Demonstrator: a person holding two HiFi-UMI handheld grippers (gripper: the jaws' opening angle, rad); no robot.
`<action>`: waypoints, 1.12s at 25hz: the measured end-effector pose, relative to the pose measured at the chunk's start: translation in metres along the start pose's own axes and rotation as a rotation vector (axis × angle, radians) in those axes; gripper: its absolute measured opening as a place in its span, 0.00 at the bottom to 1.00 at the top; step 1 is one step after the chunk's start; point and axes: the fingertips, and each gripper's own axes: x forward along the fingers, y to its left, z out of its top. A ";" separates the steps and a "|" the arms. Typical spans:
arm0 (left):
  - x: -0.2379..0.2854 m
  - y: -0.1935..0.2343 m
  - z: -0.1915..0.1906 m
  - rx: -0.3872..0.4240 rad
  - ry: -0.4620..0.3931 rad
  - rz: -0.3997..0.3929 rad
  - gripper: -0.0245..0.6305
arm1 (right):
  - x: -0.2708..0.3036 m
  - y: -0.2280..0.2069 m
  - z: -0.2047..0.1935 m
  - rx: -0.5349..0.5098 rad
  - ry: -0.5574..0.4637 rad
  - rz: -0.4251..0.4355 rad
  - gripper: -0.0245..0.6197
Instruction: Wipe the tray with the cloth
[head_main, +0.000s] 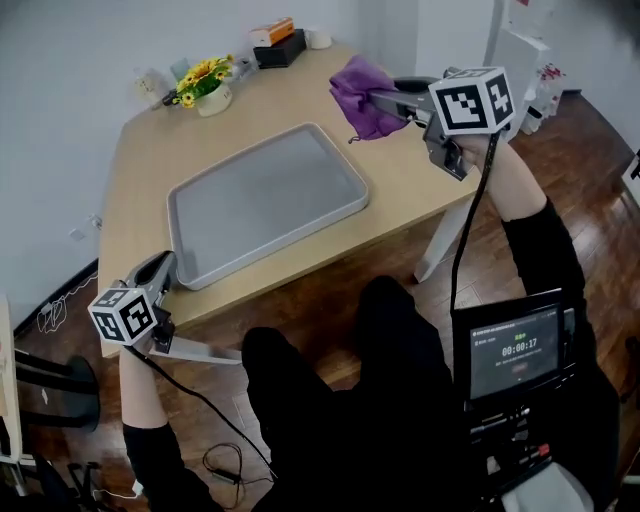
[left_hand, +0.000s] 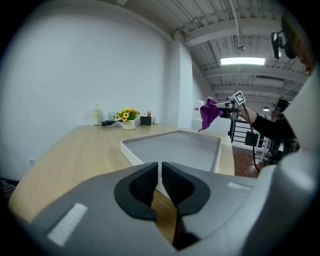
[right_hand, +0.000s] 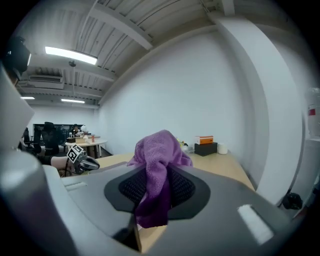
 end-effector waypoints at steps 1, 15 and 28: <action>0.000 -0.001 0.000 -0.003 -0.004 -0.002 0.04 | -0.002 -0.004 -0.001 0.006 -0.003 -0.010 0.19; -0.002 -0.008 -0.001 0.006 0.006 -0.005 0.04 | 0.033 -0.063 -0.170 0.039 0.450 -0.240 0.22; -0.005 -0.002 -0.003 0.005 0.010 0.008 0.04 | 0.010 -0.045 -0.077 0.101 0.046 -0.217 0.43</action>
